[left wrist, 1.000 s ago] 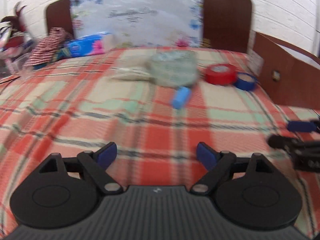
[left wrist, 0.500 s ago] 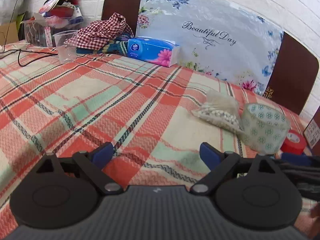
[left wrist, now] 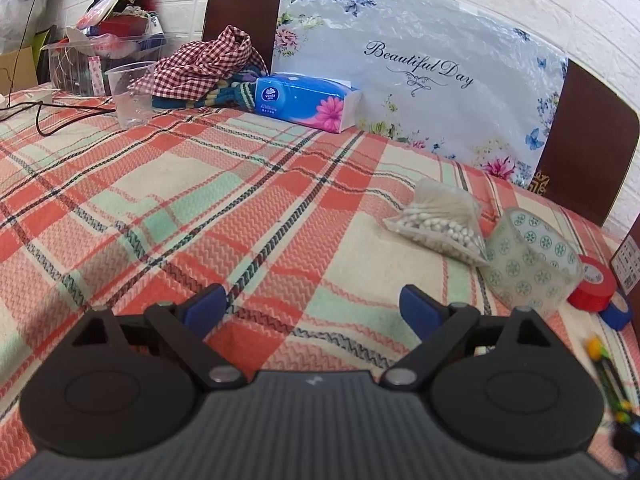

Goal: Organize objects
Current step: 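Grasp the blue-capped marker with the right gripper, then close the left gripper on the marker while the right gripper releases it, then drop the marker into the brown box with the left gripper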

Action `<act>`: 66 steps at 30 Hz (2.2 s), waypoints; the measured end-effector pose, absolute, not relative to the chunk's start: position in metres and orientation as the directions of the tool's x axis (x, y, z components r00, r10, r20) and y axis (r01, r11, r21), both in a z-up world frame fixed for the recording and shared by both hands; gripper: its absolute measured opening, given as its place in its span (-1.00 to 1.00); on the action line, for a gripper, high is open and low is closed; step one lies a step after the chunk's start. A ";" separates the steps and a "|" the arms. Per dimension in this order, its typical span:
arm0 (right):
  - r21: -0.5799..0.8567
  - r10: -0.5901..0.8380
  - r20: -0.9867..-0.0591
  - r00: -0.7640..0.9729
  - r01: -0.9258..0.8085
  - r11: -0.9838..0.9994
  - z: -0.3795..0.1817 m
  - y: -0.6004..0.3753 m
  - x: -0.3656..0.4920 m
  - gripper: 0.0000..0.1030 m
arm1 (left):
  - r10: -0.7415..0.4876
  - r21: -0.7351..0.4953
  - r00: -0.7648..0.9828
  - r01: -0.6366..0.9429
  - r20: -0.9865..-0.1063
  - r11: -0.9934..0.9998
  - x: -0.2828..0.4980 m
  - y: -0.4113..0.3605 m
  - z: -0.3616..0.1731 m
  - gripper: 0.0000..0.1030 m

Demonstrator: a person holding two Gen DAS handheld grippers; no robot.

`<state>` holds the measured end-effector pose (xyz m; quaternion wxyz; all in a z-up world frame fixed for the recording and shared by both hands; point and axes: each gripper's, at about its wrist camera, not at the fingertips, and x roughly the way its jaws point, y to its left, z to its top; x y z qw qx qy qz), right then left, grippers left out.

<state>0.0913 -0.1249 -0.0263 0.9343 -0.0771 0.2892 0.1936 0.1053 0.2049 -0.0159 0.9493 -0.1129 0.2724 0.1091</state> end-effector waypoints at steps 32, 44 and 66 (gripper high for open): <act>0.366 0.411 -0.256 0.875 -0.306 0.879 0.032 -0.272 0.069 -0.65 | -0.433 -0.125 0.689 0.450 -0.582 0.884 0.105 -0.125 0.127 -0.51; 0.249 0.070 -0.157 0.985 -0.029 0.968 0.021 -0.292 0.084 0.21 | -0.209 0.010 0.840 0.247 -0.500 0.969 0.107 -0.077 0.083 0.49; -0.021 0.337 -0.569 0.750 -0.423 0.906 -0.024 -0.163 0.098 0.14 | 0.181 -0.058 0.798 -0.260 -0.575 0.964 0.116 0.165 -0.016 0.85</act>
